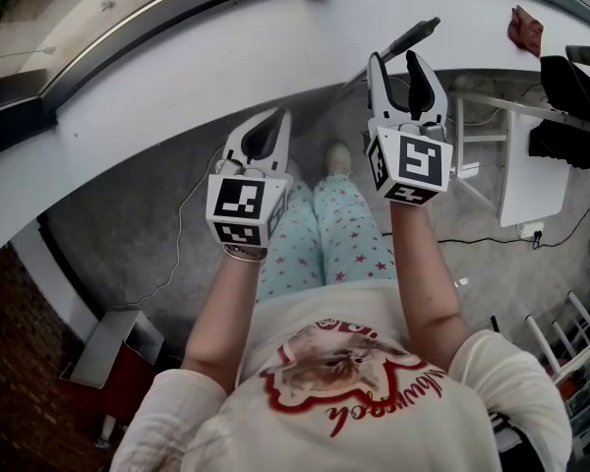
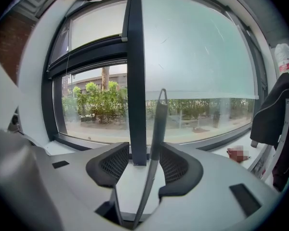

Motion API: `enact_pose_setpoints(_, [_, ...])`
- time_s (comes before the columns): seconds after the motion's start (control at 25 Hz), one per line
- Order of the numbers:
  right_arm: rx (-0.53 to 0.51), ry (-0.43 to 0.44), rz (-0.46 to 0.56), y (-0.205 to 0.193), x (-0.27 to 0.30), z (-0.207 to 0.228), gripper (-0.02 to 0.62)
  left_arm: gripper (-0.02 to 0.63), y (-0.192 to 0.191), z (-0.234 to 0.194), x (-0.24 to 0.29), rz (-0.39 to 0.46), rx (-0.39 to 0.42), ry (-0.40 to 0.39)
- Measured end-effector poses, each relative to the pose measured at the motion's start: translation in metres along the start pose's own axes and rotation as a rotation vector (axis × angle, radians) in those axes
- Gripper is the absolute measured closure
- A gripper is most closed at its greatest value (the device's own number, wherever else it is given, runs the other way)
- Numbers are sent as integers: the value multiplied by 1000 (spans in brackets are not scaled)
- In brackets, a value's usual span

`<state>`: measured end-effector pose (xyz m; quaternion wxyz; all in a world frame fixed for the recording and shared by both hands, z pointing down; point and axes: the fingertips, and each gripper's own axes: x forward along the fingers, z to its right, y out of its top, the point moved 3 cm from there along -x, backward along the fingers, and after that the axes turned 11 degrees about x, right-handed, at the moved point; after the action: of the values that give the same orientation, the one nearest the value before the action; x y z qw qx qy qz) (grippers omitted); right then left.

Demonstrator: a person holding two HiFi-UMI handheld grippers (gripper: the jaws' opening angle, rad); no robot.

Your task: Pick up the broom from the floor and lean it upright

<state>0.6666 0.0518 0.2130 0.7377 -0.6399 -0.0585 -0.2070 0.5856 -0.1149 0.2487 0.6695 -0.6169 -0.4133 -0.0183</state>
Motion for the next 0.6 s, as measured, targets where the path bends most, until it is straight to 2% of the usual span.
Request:
enact_pose_setpoints(0.2, [-6, 8, 11, 6, 3, -1, 393, 586, -2, -4, -1, -4, -5, 1])
enact_pose_setpoints(0.44, [35, -71, 1, -3, 3, 32, 388, 586, -1, -7, 1, 3, -4, 1])
enact_pose_setpoints(0.6, [-17, -42, 23, 5, -6, 21, 390, 586, -1, -13, 2, 7, -11, 3])
